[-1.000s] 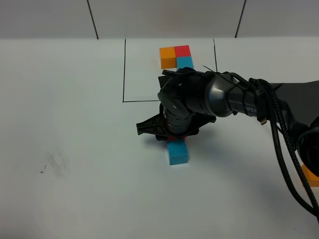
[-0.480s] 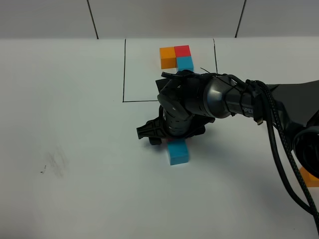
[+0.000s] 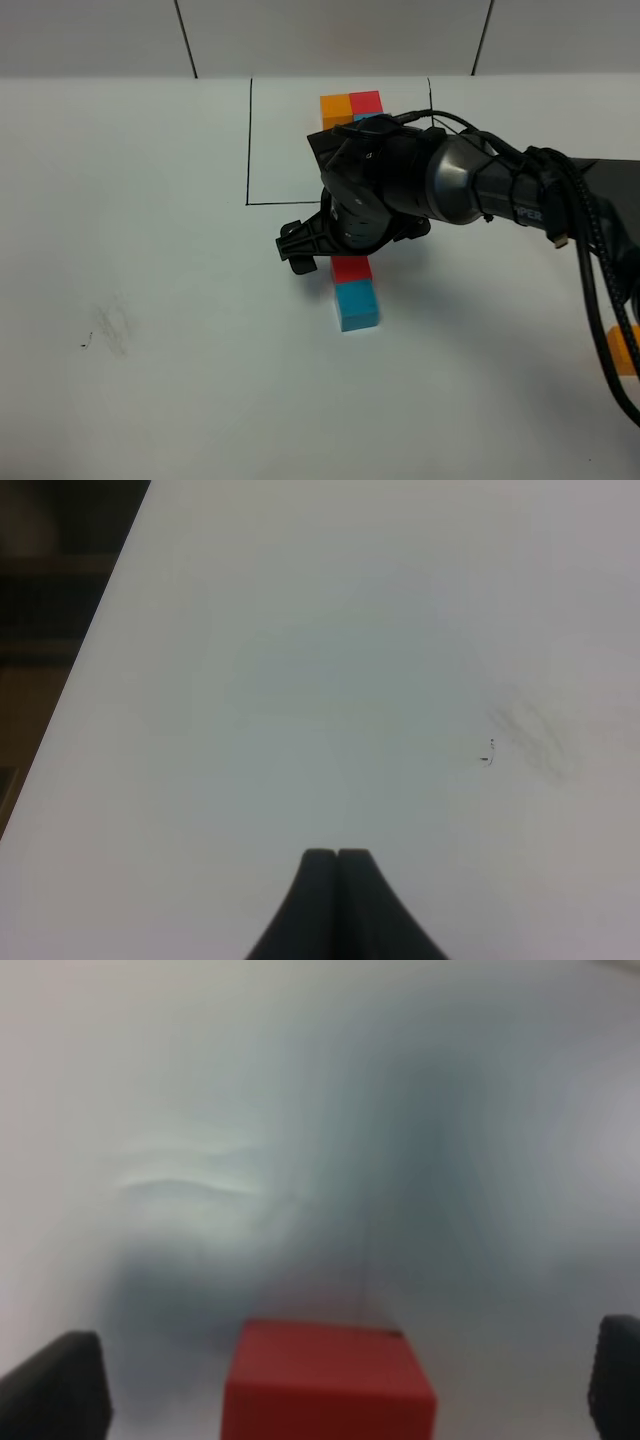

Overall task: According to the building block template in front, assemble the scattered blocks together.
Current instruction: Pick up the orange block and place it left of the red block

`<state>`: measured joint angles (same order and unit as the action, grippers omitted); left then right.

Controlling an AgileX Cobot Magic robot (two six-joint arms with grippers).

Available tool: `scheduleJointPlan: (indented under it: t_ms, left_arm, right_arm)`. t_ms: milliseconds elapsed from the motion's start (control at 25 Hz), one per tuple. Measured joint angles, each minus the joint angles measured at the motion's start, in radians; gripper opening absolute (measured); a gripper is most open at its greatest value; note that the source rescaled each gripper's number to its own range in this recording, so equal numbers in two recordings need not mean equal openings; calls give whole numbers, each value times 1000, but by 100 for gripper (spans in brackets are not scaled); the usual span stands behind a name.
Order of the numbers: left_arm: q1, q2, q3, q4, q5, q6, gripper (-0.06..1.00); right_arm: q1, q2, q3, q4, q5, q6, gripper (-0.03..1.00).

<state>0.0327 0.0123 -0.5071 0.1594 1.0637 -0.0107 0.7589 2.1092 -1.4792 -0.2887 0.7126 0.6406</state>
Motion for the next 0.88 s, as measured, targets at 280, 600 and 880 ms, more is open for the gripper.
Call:
scheduleJointPlan:
  t_ms: [280, 600, 880]
  left_arm:
    - [0, 0, 0, 0, 0, 0, 0]
    - [0, 0, 0, 0, 0, 0, 0]
    - [0, 0, 0, 0, 0, 0, 0]
  right_arm:
    - [-39, -79, 0, -50, 102, -7, 95]
    - [-96, -156, 21, -90, 195, -17, 94]
    - [-177, -310, 236, -104, 135, 0, 93]
